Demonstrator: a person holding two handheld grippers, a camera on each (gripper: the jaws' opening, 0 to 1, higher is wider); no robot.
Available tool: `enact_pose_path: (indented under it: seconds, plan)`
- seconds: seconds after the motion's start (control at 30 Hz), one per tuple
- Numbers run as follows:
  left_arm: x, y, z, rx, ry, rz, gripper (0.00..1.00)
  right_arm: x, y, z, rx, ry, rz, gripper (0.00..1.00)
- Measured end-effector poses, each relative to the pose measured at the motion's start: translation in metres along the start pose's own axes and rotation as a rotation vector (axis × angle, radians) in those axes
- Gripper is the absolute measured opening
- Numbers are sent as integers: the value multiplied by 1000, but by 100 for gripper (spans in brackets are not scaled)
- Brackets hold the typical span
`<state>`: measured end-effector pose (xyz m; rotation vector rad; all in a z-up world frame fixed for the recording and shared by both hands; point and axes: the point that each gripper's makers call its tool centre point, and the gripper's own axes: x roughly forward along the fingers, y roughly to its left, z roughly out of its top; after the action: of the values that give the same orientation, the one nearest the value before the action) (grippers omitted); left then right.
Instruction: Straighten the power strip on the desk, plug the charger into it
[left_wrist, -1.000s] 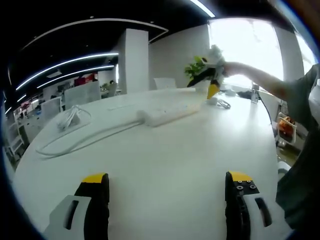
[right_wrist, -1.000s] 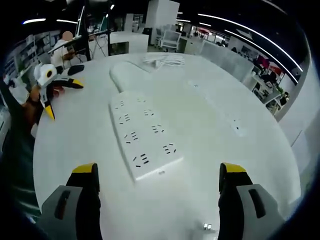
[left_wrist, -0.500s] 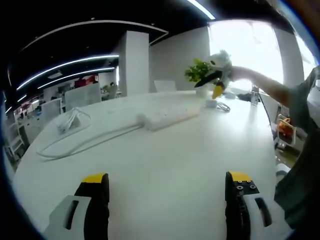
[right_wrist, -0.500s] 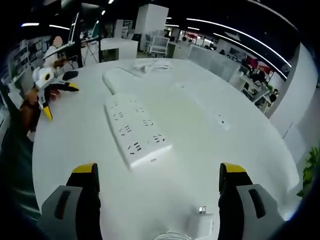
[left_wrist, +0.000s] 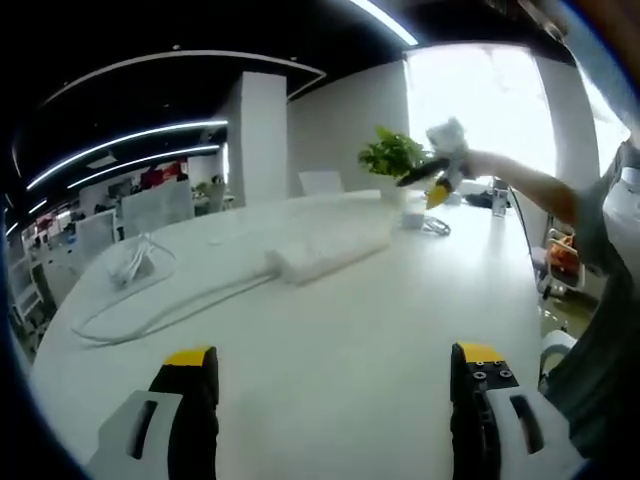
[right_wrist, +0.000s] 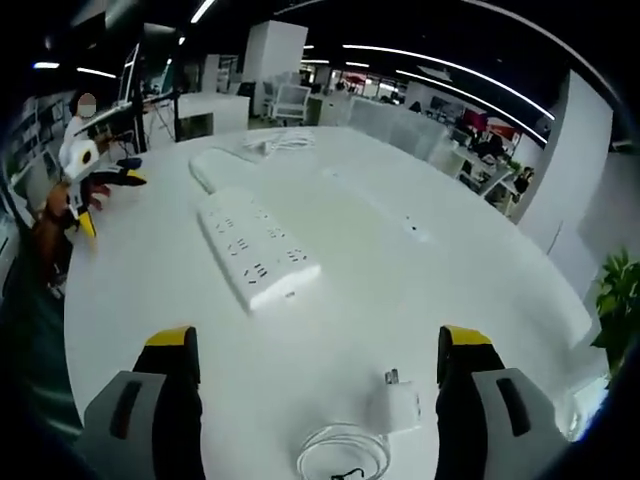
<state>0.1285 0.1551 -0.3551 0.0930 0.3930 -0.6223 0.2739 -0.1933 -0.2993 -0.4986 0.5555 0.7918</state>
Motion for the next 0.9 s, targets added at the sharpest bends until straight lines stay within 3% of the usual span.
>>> enact_pose_path:
  seconds: [0.37, 0.9]
  plan:
    - [0, -1, 11, 9, -19, 2, 99, -16, -6, -21, 51, -14, -32, 99]
    - [0, 0, 13, 10, -24, 8, 99, -35, -21, -49, 140, -51, -100, 98]
